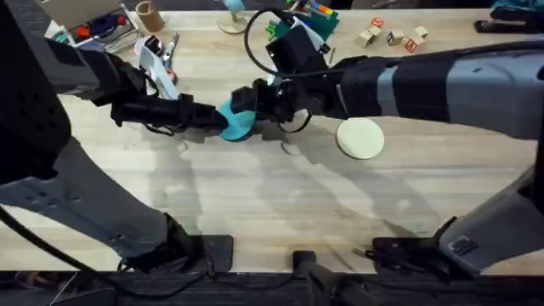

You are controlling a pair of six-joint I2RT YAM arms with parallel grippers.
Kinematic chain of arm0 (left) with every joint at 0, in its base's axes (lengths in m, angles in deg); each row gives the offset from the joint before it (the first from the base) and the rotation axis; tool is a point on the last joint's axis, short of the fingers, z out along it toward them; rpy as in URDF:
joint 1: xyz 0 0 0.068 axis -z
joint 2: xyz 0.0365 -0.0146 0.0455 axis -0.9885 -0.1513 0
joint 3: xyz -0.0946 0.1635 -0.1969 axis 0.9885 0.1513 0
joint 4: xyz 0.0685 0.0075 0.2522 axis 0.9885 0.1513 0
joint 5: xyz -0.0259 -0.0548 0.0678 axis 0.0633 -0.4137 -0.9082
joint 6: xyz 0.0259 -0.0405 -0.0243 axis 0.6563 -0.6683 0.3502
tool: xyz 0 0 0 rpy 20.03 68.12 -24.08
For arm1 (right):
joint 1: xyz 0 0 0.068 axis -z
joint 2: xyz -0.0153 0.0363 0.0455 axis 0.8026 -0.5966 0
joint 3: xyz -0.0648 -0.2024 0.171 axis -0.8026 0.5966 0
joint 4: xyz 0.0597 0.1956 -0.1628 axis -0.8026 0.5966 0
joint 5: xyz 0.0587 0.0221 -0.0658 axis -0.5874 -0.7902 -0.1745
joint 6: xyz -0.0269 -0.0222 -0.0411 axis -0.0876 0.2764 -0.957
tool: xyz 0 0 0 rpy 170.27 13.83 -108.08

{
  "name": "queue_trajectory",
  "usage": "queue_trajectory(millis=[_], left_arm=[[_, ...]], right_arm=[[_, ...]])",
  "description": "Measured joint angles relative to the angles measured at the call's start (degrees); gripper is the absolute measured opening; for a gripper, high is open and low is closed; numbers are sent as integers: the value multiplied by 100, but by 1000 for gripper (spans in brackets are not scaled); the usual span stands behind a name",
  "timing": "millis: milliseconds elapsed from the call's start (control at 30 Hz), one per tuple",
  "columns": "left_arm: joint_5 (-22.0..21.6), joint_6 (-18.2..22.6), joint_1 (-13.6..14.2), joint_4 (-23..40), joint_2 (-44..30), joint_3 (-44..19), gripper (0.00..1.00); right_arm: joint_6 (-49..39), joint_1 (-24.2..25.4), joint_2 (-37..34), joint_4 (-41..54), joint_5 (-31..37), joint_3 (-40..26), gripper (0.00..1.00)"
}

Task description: Pick up the plates from the table one by one and place each into a slot on the dish rack.

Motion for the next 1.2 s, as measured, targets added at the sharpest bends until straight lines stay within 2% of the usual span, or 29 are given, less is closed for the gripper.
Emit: queue_trajectory(millis=[67,133,167,233,700,867,1000,1200], left_arm=[[14,-2,-16,2,0,0,40],[18,-2,-25,2,0,2,40],[23,-2,-28,4,0,2,40],[38,-2,-46,0,0,2,41],[55,-2,-62,166,0,-7,40],[-133,-2,-45,511,136,-24,41],[-434,-105,0,629,684,-24,41],[-1000,-543,47,619,2015,-85,41]], right_arm=[[11,16,-7,31,75,0,267],[11,18,-11,43,134,0,170],[5,16,-11,56,160,0,91],[22,22,-11,32,174,0,38],[24,23,-11,46,162,0,30],[1,57,56,526,96,-63,30],[-164,153,413,1191,253,-101,30],[-644,328,819,2599,859,-564,31]])
